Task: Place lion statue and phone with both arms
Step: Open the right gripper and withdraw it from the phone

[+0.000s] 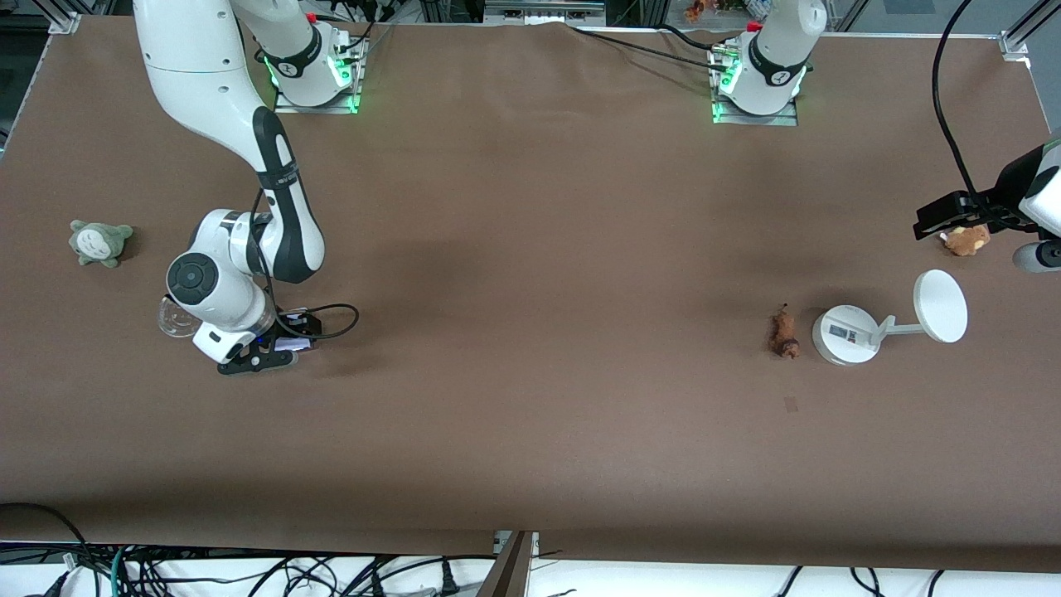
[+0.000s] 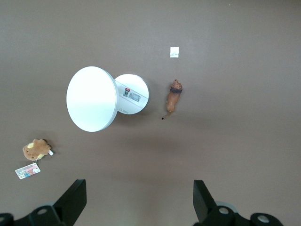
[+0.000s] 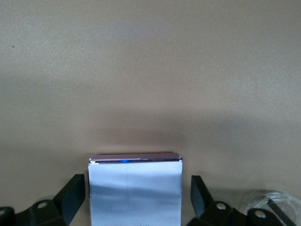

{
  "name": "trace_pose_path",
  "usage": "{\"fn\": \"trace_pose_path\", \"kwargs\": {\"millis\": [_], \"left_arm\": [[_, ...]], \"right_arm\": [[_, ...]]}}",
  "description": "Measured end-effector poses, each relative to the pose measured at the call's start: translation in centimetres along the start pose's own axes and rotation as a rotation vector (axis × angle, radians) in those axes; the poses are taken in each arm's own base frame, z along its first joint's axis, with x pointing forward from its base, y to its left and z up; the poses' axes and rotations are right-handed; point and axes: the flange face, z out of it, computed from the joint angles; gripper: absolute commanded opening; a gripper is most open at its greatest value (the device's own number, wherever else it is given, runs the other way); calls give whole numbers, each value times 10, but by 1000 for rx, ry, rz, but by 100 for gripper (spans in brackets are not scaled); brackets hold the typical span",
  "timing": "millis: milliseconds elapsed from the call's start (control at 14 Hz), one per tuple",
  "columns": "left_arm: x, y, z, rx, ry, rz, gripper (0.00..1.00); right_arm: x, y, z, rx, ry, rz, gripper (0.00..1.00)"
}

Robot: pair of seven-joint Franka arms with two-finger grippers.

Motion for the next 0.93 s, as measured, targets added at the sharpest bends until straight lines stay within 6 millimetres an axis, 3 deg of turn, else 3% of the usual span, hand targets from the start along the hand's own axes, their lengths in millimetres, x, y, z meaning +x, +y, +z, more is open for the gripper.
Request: {"fn": "trace_pose_path", "kwargs": {"millis": [214,357,500,786,929], "left_arm": [[0,0,0,0,0,0,100],[0,0,0,0,0,0,100],[0,0,0,0,0,0,100],[0,0,0,0,0,0,100],[0,0,0,0,0,0,100]], "right_arm": [[4,-1,-17,18,8,2,99],[6,-2,-57,75,-16,7,99],[3,4,-120,151,-44,13,99],[-17,46,-262,279,-53,19,99],[-24,56,-328,284,-85,-4,99]]}}
